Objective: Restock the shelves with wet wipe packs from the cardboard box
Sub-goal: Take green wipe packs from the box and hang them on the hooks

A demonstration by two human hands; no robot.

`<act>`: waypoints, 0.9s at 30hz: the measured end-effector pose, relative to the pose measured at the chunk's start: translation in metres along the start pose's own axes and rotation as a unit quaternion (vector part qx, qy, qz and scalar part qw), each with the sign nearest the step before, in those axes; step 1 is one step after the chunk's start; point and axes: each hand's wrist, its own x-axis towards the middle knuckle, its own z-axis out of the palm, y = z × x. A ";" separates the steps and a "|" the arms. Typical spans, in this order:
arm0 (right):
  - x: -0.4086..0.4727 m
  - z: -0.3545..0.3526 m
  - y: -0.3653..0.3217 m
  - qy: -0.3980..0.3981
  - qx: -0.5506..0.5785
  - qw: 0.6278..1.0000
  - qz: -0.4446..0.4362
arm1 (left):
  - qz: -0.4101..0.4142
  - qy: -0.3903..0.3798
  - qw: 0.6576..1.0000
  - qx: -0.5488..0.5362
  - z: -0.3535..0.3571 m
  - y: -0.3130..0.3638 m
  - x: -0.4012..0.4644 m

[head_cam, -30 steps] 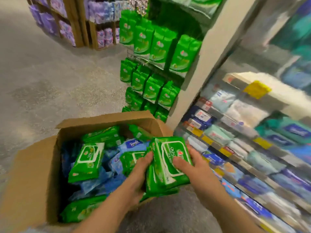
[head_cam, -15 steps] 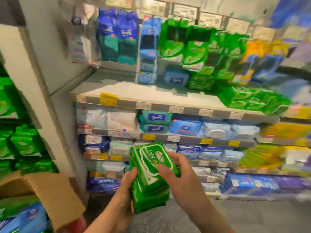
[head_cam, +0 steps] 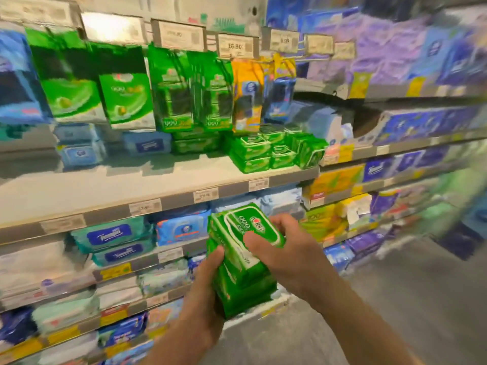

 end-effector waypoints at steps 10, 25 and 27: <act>0.151 -0.044 -0.033 -0.006 -0.291 0.956 -0.048 | 0.046 0.022 0.998 0.030 0.062 0.043 0.149; 0.360 -0.182 -0.001 -0.094 -0.372 0.915 -0.128 | 0.055 0.000 0.998 -0.031 0.082 0.109 0.248; 0.390 -0.186 0.009 -0.120 -0.399 0.893 -0.171 | 0.066 0.019 0.997 -0.046 0.086 0.110 0.248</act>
